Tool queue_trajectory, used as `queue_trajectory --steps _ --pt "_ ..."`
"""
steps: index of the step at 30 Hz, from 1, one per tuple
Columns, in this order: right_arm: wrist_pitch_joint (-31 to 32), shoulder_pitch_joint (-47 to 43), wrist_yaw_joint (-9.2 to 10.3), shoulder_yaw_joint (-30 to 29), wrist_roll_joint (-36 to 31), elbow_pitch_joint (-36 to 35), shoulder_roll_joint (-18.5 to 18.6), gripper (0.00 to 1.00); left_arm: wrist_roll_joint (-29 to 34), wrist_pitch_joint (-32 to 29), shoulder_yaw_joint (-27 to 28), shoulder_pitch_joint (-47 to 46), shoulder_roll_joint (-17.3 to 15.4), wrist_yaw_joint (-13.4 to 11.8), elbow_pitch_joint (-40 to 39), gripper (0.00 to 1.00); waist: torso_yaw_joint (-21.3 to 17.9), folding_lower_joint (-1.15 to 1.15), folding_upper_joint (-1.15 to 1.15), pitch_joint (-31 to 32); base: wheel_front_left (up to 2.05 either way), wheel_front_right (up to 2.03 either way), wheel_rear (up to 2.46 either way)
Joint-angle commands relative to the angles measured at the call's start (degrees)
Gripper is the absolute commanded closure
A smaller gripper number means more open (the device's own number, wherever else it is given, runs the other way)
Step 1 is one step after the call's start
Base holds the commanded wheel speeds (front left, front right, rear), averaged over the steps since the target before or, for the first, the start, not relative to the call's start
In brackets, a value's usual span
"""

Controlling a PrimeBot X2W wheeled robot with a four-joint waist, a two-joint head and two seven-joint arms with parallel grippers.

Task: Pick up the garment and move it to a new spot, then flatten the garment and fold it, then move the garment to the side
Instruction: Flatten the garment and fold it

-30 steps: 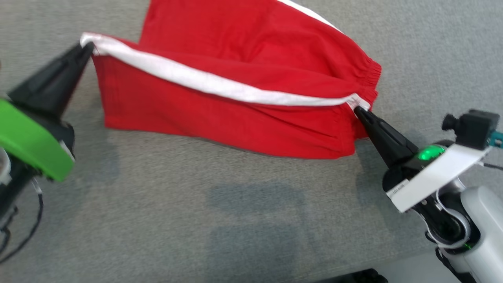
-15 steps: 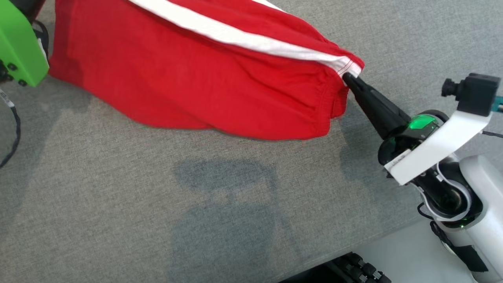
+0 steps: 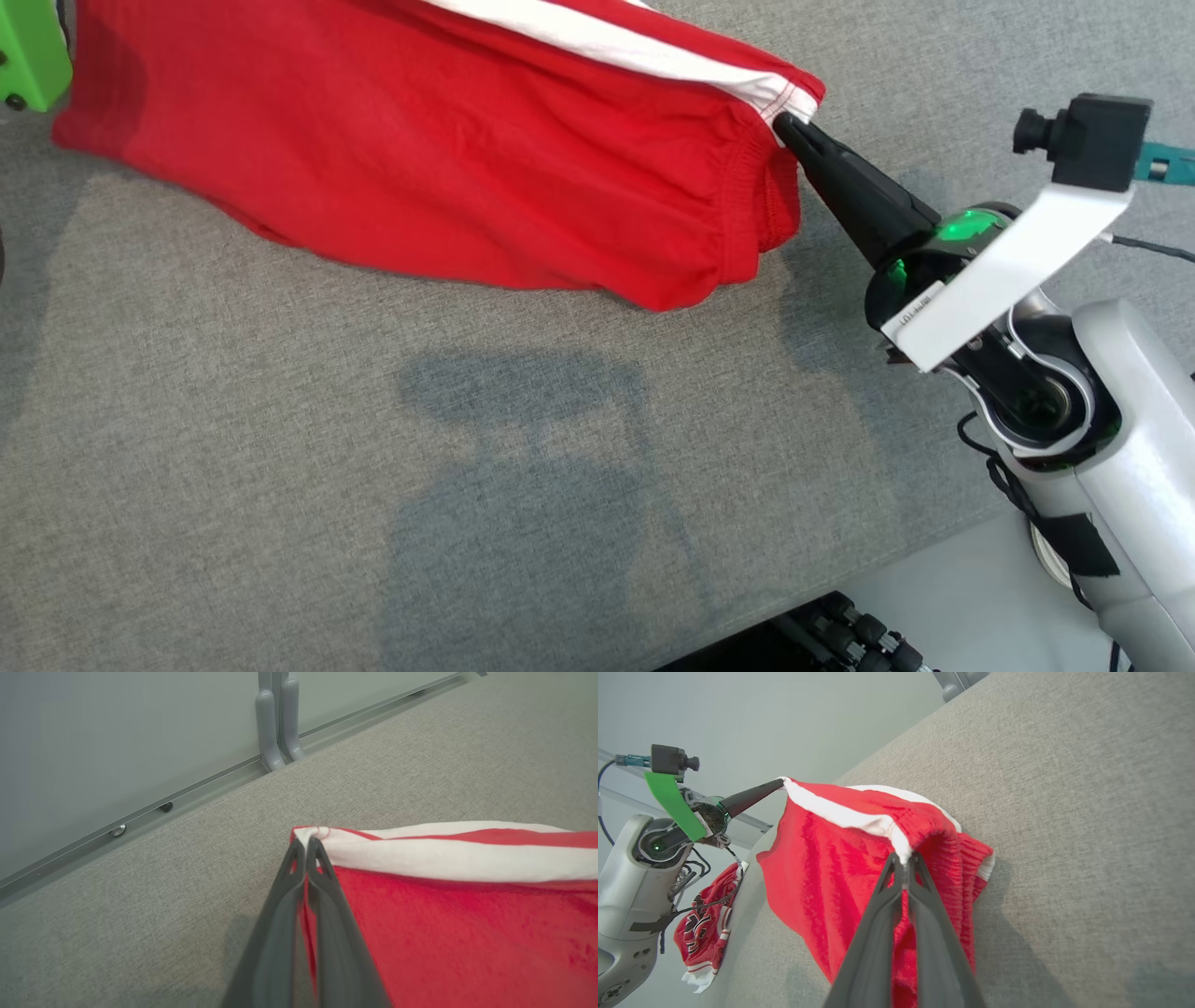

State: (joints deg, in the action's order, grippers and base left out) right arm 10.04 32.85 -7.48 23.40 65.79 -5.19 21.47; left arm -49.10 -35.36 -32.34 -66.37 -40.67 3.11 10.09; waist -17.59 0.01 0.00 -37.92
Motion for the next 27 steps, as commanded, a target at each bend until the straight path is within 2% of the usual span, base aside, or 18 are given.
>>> queue_trajectory --steps 1,2,3,4,7,9,10,11,12,13,18,23,27 --pt "0.5 1.3 -0.02 -0.4 -0.8 1.3 -0.9 0.86 0.9 0.4 -0.3 -1.5 0.6 0.7 1.5 1.00 0.0 -0.01 0.00 -0.3 0.00 0.00 0.00" --pt "0.5 1.6 -0.02 -1.0 -1.6 2.3 -1.2 0.62 1.3 0.5 -0.7 -1.9 0.9 0.9 2.5 1.00 0.0 -0.01 0.00 -0.4 0.00 0.00 0.00" --pt "0.4 1.9 -0.02 -1.5 -2.2 3.0 -1.5 0.21 1.5 0.6 -1.2 -2.1 1.2 1.2 3.3 1.00 0.1 -0.01 0.00 -0.4 0.00 0.00 0.00" --pt "0.6 2.3 -0.02 -1.7 -2.6 3.5 -1.9 0.00 1.6 0.8 -1.5 -2.5 1.6 1.4 4.0 1.00 0.1 -0.01 0.00 -0.4 0.00 0.00 0.00" --pt "1.0 2.4 -0.02 -2.8 -3.2 4.3 -2.7 0.00 2.2 1.2 -2.6 -3.1 2.3 2.0 6.1 1.00 0.0 -0.01 0.00 -0.2 0.00 0.00 0.00" --pt "1.6 1.6 -0.02 -3.5 -3.2 4.3 -3.2 0.00 2.8 1.6 -3.1 -3.3 2.5 2.1 7.2 0.80 -0.2 -0.01 0.00 0.1 0.00 0.00 0.00" --pt "1.9 1.2 -0.02 -3.8 -3.2 4.0 -3.2 0.00 3.0 1.9 -3.3 -3.4 2.7 2.2 7.7 0.74 -0.3 -0.01 0.00 0.3 0.00 0.00 0.00" --pt "2.3 0.8 -0.02 -4.1 -3.1 3.6 -3.1 0.00 3.4 2.5 -3.3 -3.6 2.9 2.3 8.2 0.61 -0.5 -0.01 0.00 0.5 0.00 0.00 0.00" --pt "2.5 0.3 -0.02 -4.5 -3.3 3.2 -2.9 0.00 3.5 3.0 -3.3 -3.6 3.0 2.4 8.7 0.37 -0.6 -0.01 0.00 0.8 0.00 0.00 0.00" --pt "2.9 -0.4 -0.02 -4.9 -3.7 2.9 -2.4 0.00 3.8 3.5 -3.6 -3.5 3.1 2.4 9.1 0.00 -0.7 -0.01 0.00 1.2 0.00 0.00 0.00" --pt "4.5 -5.5 -0.02 -7.0 -7.6 -0.5 -0.1 0.00 5.4 9.3 -4.4 -2.3 3.7 3.2 8.7 0.00 -1.0 -0.01 0.00 3.2 0.00 0.00 0.00" --pt "5.0 -9.5 -0.02 -8.6 -10.9 -2.1 -1.1 0.00 7.4 14.0 -5.3 0.0 3.2 3.3 6.5 0.00 -0.5 -0.01 0.00 4.8 0.00 0.00 0.00" --pt "6.2 -12.7 -0.02 -9.8 -14.4 -2.6 -3.1 0.00 11.3 22.9 -4.2 3.2 1.7 0.7 1.6 0.00 0.6 -0.01 0.00 7.3 0.00 0.00 0.00"
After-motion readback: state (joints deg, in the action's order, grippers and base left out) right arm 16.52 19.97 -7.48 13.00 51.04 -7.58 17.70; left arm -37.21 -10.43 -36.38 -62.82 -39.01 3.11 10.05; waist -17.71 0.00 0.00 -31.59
